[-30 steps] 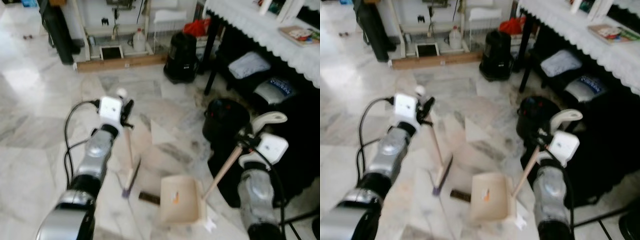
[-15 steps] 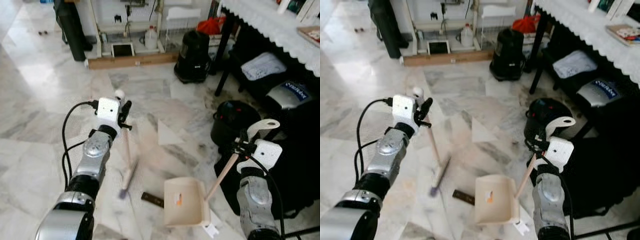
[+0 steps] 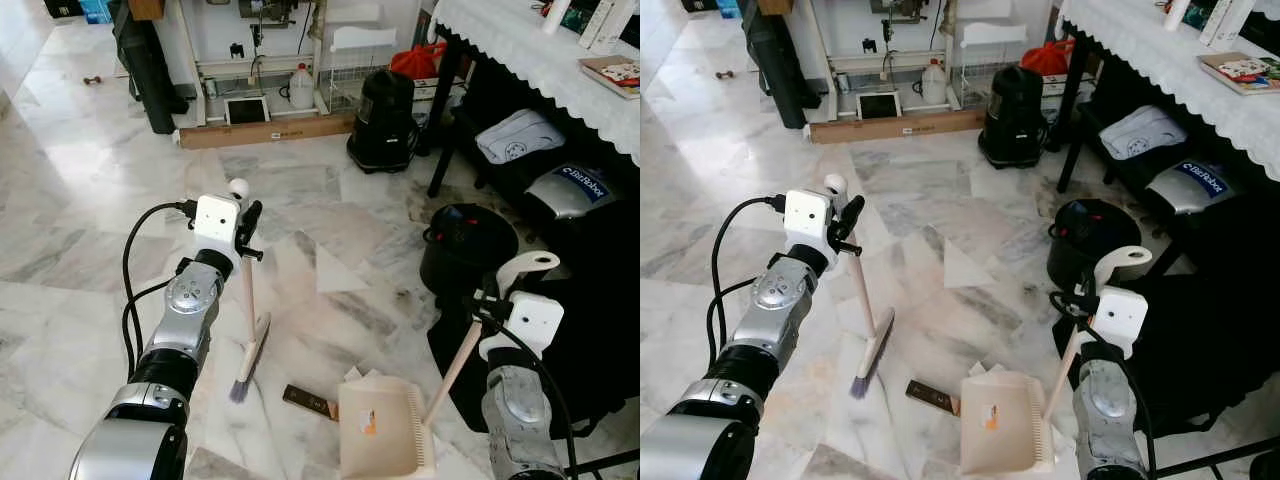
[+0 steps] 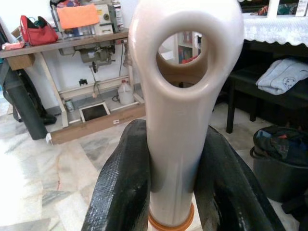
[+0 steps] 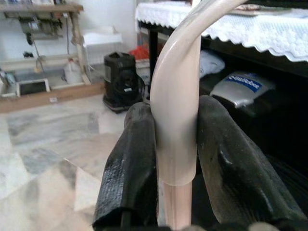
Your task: Sweep floor
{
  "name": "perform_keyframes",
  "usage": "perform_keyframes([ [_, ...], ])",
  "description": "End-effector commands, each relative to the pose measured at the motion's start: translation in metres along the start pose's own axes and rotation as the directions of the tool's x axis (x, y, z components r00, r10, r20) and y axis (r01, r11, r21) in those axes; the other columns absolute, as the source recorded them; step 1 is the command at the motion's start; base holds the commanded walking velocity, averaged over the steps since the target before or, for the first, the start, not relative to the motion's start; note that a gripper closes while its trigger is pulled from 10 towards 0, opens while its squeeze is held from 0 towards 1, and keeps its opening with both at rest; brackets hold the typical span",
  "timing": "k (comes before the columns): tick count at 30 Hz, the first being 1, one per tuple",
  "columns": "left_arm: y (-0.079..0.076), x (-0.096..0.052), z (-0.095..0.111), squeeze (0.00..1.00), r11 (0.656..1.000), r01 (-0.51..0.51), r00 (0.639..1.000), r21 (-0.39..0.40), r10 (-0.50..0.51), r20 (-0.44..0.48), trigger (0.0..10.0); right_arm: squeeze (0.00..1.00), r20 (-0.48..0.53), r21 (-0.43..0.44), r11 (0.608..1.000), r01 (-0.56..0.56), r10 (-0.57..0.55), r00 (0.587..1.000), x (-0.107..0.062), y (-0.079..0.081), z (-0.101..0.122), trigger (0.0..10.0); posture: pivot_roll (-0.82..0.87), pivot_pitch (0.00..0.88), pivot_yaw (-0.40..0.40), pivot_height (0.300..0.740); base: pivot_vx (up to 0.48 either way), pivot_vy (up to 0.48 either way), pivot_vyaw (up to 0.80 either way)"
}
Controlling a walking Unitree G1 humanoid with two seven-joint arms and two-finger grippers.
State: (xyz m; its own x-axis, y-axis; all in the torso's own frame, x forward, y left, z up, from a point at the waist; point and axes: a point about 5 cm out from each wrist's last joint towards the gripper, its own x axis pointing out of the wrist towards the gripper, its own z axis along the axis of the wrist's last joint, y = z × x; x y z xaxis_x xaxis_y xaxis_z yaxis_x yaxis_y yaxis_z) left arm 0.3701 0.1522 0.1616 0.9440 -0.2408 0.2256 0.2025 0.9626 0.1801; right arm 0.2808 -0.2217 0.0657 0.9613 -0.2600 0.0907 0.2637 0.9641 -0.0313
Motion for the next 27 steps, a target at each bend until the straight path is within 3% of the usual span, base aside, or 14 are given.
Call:
perform_keyframes([
  [1, 0.003, 0.004, 0.011, 0.0, 1.0, 0.004, 0.999, 0.023, -0.005, 0.045, 10.0, 0.0, 0.02, -0.025, 1.0, 0.008, -0.007, 1.0, 0.0, -0.004, 0.001, 10.0, 0.05, 0.119, -0.033, 0.74, 0.0, 0.0, 0.0],
  [17, 0.004, 0.003, 0.011, 0.0, 0.999, 0.012, 0.999, 0.032, -0.013, 0.04, 10.0, 0.0, -0.001, -0.131, 0.991, -0.015, 0.015, 1.0, -0.005, -0.007, -0.009, 10.0, 0.05, 0.123, -0.03, 0.74, 0.0, 0.0, 0.0],
  [27, 0.008, 0.004, 0.014, 0.0, 0.999, 0.013, 0.999, 0.043, -0.015, 0.051, 10.0, 0.0, -0.01, -0.117, 0.993, 0.012, -0.013, 1.0, -0.005, -0.001, -0.014, 10.0, 0.07, 0.122, -0.018, 0.74, 0.0, 0.0, 0.0],
])
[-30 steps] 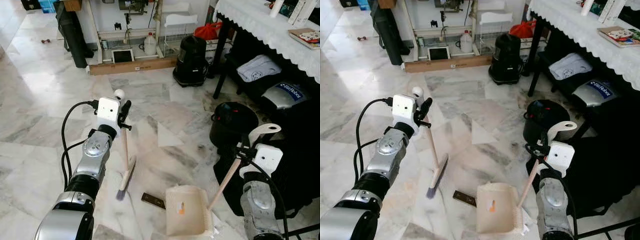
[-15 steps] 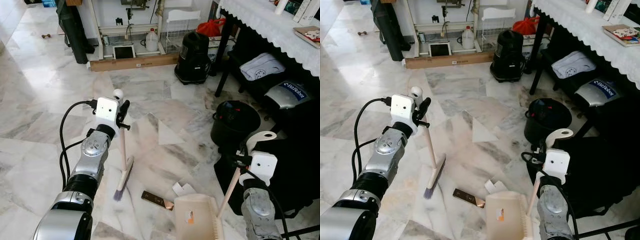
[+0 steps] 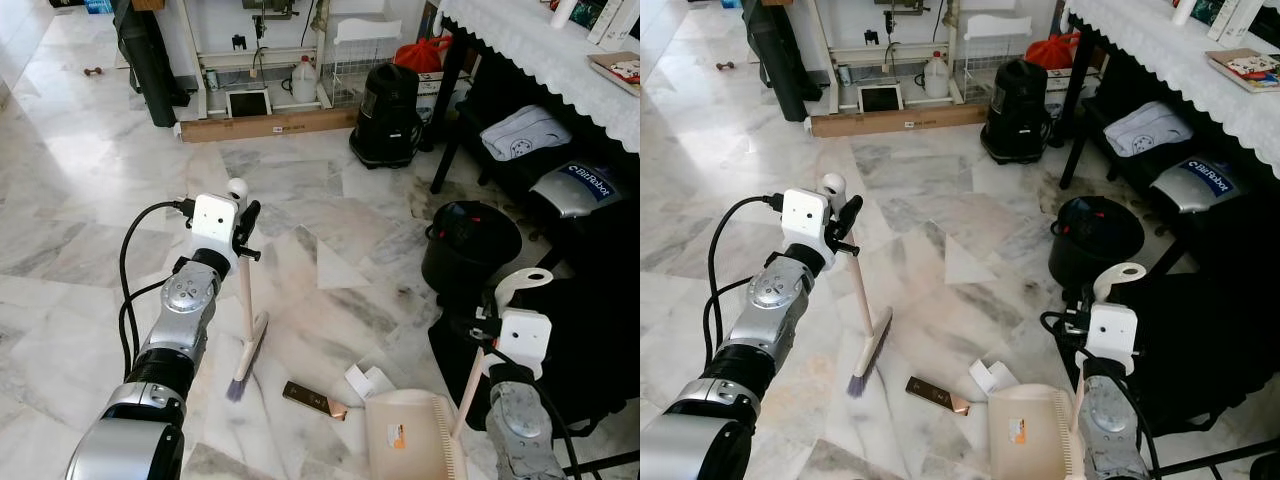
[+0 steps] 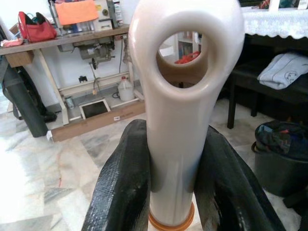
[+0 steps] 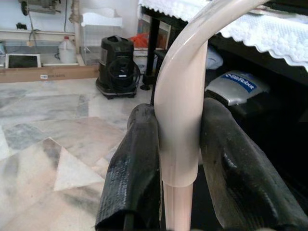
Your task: Sweep floor
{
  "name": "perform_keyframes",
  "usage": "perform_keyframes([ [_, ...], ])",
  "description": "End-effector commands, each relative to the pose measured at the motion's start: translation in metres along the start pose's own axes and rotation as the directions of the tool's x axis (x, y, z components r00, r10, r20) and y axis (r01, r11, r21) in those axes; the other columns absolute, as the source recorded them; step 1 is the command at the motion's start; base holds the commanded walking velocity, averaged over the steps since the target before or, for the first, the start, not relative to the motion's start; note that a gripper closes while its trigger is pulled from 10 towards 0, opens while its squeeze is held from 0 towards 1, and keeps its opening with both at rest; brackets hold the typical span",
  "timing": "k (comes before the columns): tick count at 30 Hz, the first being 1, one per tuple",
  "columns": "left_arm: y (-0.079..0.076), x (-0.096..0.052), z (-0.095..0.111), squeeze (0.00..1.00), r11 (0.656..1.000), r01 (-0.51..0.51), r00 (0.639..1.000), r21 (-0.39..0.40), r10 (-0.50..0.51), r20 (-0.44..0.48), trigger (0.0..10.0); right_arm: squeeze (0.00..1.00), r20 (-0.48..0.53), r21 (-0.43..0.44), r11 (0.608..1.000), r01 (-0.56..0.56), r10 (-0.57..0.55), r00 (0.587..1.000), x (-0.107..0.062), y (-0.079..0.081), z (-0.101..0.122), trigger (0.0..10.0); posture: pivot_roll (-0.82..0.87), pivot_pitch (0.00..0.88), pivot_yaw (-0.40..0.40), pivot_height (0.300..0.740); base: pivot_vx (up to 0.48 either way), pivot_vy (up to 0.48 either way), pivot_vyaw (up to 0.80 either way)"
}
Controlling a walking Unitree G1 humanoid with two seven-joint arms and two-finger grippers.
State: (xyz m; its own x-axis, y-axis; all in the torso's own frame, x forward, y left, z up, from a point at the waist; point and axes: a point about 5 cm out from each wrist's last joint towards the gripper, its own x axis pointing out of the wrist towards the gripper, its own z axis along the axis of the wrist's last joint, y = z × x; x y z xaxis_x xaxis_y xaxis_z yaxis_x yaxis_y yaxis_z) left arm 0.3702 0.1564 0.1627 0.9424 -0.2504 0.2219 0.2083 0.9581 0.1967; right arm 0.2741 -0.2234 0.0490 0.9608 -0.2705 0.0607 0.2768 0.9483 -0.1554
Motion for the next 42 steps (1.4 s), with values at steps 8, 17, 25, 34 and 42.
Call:
perform_keyframes([
  [8, 0.005, 0.005, 0.016, 0.0, 0.999, 0.005, 0.998, 0.034, -0.007, 0.06, 10.0, 0.0, 0.09, 0.027, 1.0, 0.015, -0.017, 0.996, 0.012, 0.003, 0.017, 10.0, 0.08, 0.123, -0.013, 0.74, 0.0, 0.0, 0.0],
  [17, 0.003, 0.005, 0.016, 0.0, 0.999, 0.011, 0.998, 0.032, -0.013, 0.063, 10.0, 0.0, 0.12, 0.032, 0.999, 0.012, -0.016, 0.993, 0.02, 0.005, 0.024, 10.0, 0.08, 0.119, -0.01, 0.74, 0.0, 0.0, 0.0],
  [25, 0.005, 0.004, 0.018, 0.0, 0.999, 0.02, 0.998, 0.048, -0.023, 0.066, 10.0, 0.0, 0.092, 0.037, 0.999, 0.018, -0.022, 0.996, 0.018, 0.008, 0.017, 10.0, 0.1, 0.116, 0.011, 0.74, 0.0, 0.0, 0.0],
  [34, 0.008, 0.001, 0.018, 0.0, 0.998, 0.033, 0.997, 0.061, -0.037, 0.062, 10.0, 0.0, -0.023, 0.03, 0.999, 0.015, -0.014, 1.0, 0.004, 0.017, -0.008, 10.0, 0.12, 0.116, 0.02, 0.74, 0.0, 0.0, 0.0],
  [42, 0.007, -0.001, 0.01, 0.0, 0.995, 0.074, 0.997, 0.068, -0.074, 0.007, 10.0, 0.0, -0.079, 0.015, 1.0, 0.015, -0.014, 0.997, -0.005, 0.019, -0.021, 10.0, 0.13, 0.122, 0.031, 0.74, 0.0, 0.0, 0.0],
])
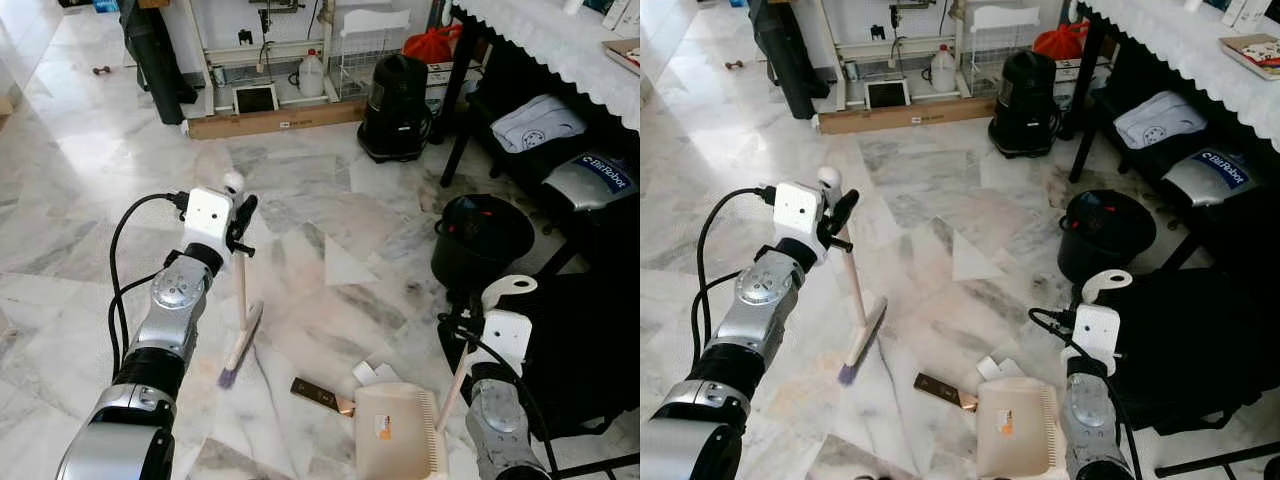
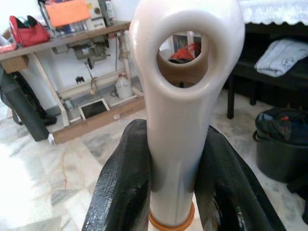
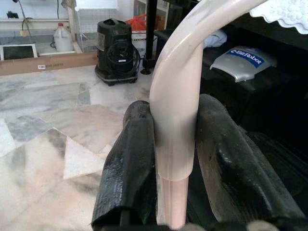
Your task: Sweep floor
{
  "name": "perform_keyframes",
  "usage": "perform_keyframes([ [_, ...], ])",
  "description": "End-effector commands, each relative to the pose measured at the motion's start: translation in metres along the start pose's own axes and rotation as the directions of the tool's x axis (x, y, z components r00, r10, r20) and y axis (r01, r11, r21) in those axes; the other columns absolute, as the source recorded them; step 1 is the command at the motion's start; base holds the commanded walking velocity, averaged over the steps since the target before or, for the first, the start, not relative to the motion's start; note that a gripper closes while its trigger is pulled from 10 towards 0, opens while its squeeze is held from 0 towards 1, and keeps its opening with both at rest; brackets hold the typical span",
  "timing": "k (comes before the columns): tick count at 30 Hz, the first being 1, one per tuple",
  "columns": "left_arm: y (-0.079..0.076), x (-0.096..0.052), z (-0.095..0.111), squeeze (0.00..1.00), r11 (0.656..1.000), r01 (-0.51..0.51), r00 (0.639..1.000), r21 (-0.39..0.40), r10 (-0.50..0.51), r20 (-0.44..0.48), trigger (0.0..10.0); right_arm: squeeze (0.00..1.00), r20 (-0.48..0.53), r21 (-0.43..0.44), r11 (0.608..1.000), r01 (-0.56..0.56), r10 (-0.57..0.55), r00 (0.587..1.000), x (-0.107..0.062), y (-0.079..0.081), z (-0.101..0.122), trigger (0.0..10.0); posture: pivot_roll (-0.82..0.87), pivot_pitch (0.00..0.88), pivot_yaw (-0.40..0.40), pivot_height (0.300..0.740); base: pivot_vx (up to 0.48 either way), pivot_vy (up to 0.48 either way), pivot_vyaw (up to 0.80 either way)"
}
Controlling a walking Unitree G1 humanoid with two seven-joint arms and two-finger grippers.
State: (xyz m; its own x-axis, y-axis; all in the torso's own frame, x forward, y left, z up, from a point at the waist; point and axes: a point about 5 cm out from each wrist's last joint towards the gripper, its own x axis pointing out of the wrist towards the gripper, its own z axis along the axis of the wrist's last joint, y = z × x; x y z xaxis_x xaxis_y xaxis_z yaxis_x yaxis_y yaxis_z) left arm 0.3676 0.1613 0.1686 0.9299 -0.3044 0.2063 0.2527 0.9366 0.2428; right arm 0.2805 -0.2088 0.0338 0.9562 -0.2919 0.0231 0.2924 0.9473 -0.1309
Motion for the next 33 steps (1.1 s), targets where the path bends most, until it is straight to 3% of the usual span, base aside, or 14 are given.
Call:
perform_keyframes([
  [1, 0.002, 0.001, 0.004, 0.0, 0.999, 0.013, 1.0, 0.031, -0.014, 0.008, 10.0, 0.0, -0.037, -0.009, 1.0, -0.001, 0.0, 0.999, -0.006, 0.0, -0.008, 10.0, 0.12, 0.122, 0.031, 0.74, 0.0, 0.0, 0.0],
  [9, 0.003, -0.001, -0.005, 0.0, 0.999, 0.009, 0.998, 0.032, -0.007, -0.057, 10.0, 0.0, -0.042, -0.017, 1.0, 0.001, -0.002, 0.999, -0.008, -0.001, -0.011, 10.0, 0.13, 0.125, 0.029, 0.74, 0.0, 0.0, 0.0],
  [11, 0.003, -0.001, -0.009, 0.0, 1.0, -0.011, 0.997, -0.015, 0.01, -0.071, 10.0, 0.0, -0.054, -0.018, 1.0, -0.003, 0.002, 0.999, -0.009, 0.001, -0.013, 10.0, 0.13, 0.125, 0.03, 0.74, 0.0, 0.0, 0.0],
  [16, 0.003, -0.001, -0.012, 0.0, 0.999, -0.02, 0.996, -0.038, 0.017, -0.084, 10.0, 0.0, -0.058, -0.017, 1.0, -0.004, 0.003, 0.998, -0.01, 0.001, -0.014, 10.0, 0.13, 0.124, 0.029, 0.74, 0.0, 0.0, 0.0],
  [26, -0.019, 0.002, -0.02, 0.0, 0.985, 0.046, 0.992, -0.163, -0.065, -0.11, 10.0, 0.0, -0.059, -0.017, 1.0, -0.003, 0.002, 0.998, -0.012, -0.001, -0.016, 10.0, 0.11, 0.127, 0.023, 0.74, 0.0, 0.0, 0.0],
  [33, -0.031, 0.003, -0.02, 0.0, 0.968, 0.146, 0.977, -0.203, -0.174, -0.127, 10.0, 0.0, -0.059, -0.018, 1.0, -0.003, 0.002, 0.998, -0.011, -0.001, -0.016, 10.0, 0.11, 0.128, 0.022, 0.74, 0.0, 0.0, 0.0],
])
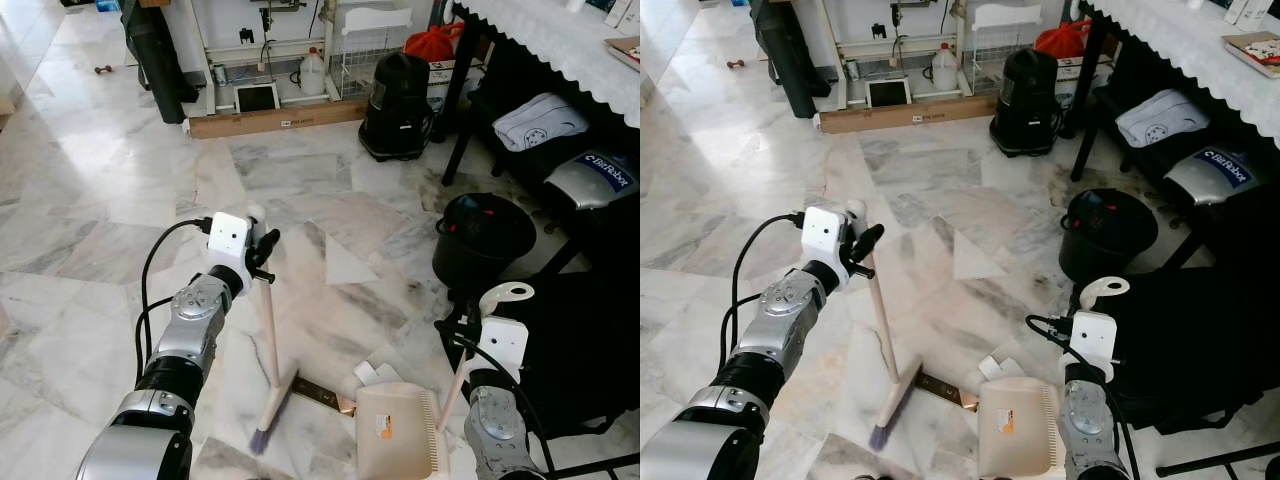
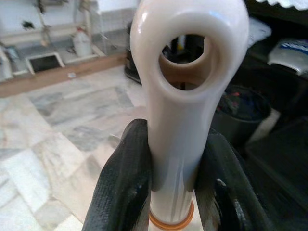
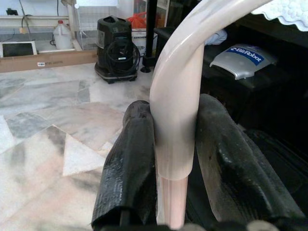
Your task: Sweep floor
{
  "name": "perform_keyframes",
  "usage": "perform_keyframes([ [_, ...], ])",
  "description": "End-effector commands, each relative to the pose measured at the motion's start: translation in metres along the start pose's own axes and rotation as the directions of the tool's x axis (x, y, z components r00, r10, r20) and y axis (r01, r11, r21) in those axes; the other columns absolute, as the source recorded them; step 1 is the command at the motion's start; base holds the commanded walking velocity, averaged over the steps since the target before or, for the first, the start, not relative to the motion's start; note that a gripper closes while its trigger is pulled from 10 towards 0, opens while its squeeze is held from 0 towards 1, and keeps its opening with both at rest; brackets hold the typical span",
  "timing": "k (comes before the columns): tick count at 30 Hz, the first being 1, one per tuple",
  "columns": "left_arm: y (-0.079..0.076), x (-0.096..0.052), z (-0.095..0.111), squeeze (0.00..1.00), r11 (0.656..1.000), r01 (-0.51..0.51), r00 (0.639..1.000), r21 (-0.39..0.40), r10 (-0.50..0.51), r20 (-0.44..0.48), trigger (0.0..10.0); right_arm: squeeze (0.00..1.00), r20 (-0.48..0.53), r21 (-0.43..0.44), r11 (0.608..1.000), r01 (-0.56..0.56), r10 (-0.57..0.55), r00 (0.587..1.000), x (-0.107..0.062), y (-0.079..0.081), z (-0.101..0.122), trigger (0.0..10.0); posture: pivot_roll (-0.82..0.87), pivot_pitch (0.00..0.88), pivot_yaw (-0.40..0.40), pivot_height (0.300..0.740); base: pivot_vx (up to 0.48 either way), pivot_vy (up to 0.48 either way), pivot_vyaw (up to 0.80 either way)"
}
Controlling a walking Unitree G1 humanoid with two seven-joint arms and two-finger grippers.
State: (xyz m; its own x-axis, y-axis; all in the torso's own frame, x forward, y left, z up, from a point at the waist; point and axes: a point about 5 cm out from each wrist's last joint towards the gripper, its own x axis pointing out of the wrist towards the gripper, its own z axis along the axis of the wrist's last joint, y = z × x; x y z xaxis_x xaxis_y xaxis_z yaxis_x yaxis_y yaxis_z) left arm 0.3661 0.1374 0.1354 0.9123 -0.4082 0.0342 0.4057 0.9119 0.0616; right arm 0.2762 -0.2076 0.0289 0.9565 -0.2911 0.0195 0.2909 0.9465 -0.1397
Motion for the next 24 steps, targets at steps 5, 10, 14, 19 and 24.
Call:
perform_keyframes([
  [5, -0.007, 0.004, 0.002, 0.0, 0.995, 0.1, 0.993, -0.021, -0.101, -0.058, 10.0, 0.0, -0.056, -0.011, 1.0, -0.003, 0.002, 0.998, -0.006, -0.002, -0.01, 10.0, 0.11, 0.127, 0.021, 0.74, 0.0, 0.0, 0.0],
  [10, -0.014, 0.007, 0.009, 0.0, 0.981, 0.152, 0.986, -0.122, -0.159, -0.045, 10.0, 0.0, -0.052, -0.008, 1.0, -0.001, 0.001, 0.999, -0.004, -0.002, -0.009, 10.0, 0.11, 0.124, 0.021, 0.74, 0.0, 0.0, 0.0],
  [14, -0.017, 0.01, 0.018, 0.0, 0.962, 0.178, 0.983, -0.206, -0.184, -0.009, 10.0, 0.0, -0.051, -0.006, 1.0, -0.002, 0.001, 0.999, -0.004, -0.002, -0.008, 10.0, 0.11, 0.124, 0.021, 0.74, 0.0, 0.0, 0.0],
  [19, -0.019, 0.012, 0.03, 0.0, 0.938, 0.199, 0.98, -0.283, -0.197, 0.037, 10.0, 0.0, -0.051, -0.004, 1.0, -0.003, 0.003, 0.999, -0.003, -0.001, -0.008, 10.0, 0.12, 0.124, 0.021, 0.74, 0.0, 0.0, 0.0],
  [24, -0.022, 0.012, 0.04, 0.0, 0.912, 0.231, 0.973, -0.338, -0.219, 0.075, 10.0, 0.0, -0.052, -0.001, 1.0, -0.006, 0.006, 0.999, -0.003, 0.0, -0.008, 10.0, 0.12, 0.124, 0.023, 0.74, 0.0, 0.0, 0.0],
])
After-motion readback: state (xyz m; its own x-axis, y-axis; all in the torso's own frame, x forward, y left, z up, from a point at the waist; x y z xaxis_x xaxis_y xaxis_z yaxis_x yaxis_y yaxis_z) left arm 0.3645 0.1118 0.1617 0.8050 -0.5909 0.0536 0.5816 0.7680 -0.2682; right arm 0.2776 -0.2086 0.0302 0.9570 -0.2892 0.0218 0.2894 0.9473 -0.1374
